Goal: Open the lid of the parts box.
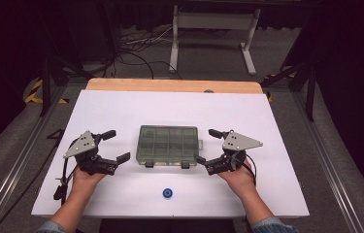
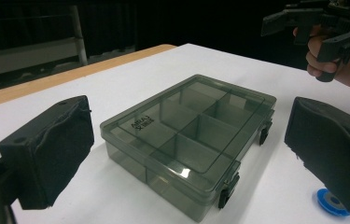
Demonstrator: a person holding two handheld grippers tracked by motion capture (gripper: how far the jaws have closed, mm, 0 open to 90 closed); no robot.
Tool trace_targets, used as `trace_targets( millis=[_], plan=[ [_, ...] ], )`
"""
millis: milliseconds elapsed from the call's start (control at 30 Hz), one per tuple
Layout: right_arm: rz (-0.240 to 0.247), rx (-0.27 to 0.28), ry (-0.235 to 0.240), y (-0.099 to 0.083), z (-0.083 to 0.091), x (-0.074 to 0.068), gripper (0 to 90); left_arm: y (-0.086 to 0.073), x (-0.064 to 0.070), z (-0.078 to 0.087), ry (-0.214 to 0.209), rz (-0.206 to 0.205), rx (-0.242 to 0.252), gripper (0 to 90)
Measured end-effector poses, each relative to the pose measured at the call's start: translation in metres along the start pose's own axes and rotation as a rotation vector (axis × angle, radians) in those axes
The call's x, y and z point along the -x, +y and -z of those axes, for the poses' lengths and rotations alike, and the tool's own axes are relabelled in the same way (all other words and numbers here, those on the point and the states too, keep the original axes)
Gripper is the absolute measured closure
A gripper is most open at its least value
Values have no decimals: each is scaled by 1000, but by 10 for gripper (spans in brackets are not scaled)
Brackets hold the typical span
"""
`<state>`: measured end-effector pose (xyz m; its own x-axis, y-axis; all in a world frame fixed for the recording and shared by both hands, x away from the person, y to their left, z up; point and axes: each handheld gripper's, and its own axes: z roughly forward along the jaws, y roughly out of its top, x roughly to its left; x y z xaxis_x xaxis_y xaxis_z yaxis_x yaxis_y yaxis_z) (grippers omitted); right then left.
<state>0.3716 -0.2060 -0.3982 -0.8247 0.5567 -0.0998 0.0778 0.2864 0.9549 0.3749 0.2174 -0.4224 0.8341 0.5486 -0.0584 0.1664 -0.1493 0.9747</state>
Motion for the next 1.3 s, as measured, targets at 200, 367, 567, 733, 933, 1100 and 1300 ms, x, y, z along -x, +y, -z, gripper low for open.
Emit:
trace_targets(
  millis=[200,367,567,733,933,1100,1300],
  plan=[
    [1,-23,8,0,-5,3,40,0,-3,-9,-1,-4,-3,19],
    [-16,-63,28,0,-10,5,96,2,-4,-14,-25,-21,-29,56],
    [-21,-138,22,-7,-12,5,127,-5,-6,-17,-37,-36,-123,71],
    [-29,-198,32,-17,-17,4,141,-13,-8,-22,-37,-36,-178,75],
    [-44,-240,32,-26,-19,4,141,-22,-10,-26,-36,-36,-232,74],
    [-49,-274,37,-33,-21,2,141,-27,-12,-32,-45,-32,-282,71],
    [-53,-309,49,-38,-25,0,146,-31,-10,-36,-59,-30,-321,72]
  ],
)
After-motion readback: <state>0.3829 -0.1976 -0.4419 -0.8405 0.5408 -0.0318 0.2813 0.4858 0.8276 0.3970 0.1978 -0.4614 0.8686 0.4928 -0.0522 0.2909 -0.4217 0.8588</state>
